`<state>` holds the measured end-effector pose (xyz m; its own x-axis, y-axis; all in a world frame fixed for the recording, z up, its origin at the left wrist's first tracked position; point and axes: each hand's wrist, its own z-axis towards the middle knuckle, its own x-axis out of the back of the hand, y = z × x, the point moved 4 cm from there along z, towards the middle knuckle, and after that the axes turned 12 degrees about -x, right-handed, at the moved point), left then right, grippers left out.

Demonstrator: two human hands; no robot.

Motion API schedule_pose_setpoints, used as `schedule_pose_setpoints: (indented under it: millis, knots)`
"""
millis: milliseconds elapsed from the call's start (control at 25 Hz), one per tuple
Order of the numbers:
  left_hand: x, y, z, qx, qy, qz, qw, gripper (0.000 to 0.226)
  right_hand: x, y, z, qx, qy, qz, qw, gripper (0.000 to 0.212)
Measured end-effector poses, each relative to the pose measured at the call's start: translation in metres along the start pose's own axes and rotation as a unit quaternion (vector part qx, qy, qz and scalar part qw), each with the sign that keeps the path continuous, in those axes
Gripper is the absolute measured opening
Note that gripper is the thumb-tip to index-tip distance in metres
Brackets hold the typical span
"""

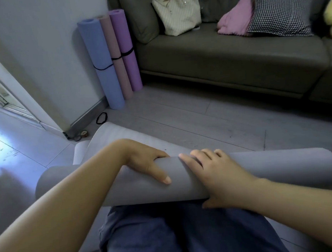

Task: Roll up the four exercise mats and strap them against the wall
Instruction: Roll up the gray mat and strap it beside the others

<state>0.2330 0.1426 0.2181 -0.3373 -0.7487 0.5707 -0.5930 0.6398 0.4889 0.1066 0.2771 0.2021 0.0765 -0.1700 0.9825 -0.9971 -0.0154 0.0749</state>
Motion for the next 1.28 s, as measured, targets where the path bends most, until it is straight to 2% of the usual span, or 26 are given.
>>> schedule_pose_setpoints:
  millis: [80, 120, 240, 320, 480, 640, 760, 880, 960, 1040, 1120, 1280]
  knots:
    - [-0.003, -0.003, -0.003, -0.009, 0.060, 0.036, 0.998, 0.075, -0.003, 0.005, 0.010, -0.003, 0.017, 0.026, 1.000, 0.112]
    - [-0.008, -0.003, -0.007, -0.002, 0.105, 0.095, 0.990, 0.086, -0.003, 0.007, 0.014, -0.003, 0.017, 0.038, 0.999, 0.108]
    - [-0.033, 0.011, -0.024, 0.010, 0.216, 0.308, 0.927, 0.106, 0.011, 0.013, 0.029, 0.019, -0.029, 0.072, 0.997, 0.096]
    - [-0.032, 0.016, -0.039, 0.003, 0.260, 0.329, 0.908, 0.102, 0.033, 0.013, 0.042, 0.057, -0.064, 0.078, 0.993, 0.089]
    - [-0.012, 0.009, -0.079, 0.017, 0.319, 0.280, 0.905, 0.094, 0.073, 0.001, 0.063, 0.118, -0.077, 0.106, 0.984, 0.081]
    - [-0.043, 0.011, -0.079, 0.027, 0.278, 0.251, 0.927, 0.093, 0.057, -0.008, 0.055, 0.140, -0.165, 0.114, 0.970, 0.077]
    - [-0.060, 0.013, -0.069, 0.015, 0.212, 0.161, 0.964, 0.088, 0.038, -0.010, 0.047, 0.139, -0.261, 0.138, 0.945, 0.076]
    - [-0.048, 0.005, -0.058, 0.025, 0.126, 0.061, 0.990, 0.083, 0.030, -0.007, 0.054, 0.106, -0.310, 0.165, 0.930, 0.083]
    - [-0.036, -0.005, -0.050, 0.032, 0.072, 0.018, 0.997, 0.080, 0.034, -0.001, 0.053, 0.090, -0.278, 0.168, 0.942, 0.088]
    - [-0.027, -0.016, -0.043, 0.040, 0.032, -0.016, 0.999, 0.077, 0.043, 0.003, 0.044, 0.082, -0.171, 0.114, 0.975, 0.100]
    - [-0.023, -0.026, -0.035, 0.038, 0.002, -0.056, 0.998, 0.072, 0.045, -0.004, 0.028, 0.087, -0.080, 0.055, 0.992, 0.111]
    - [-0.017, -0.031, -0.029, 0.038, -0.016, -0.111, 0.993, 0.074, 0.018, -0.024, 0.022, 0.072, -0.022, -0.012, 0.997, 0.125]
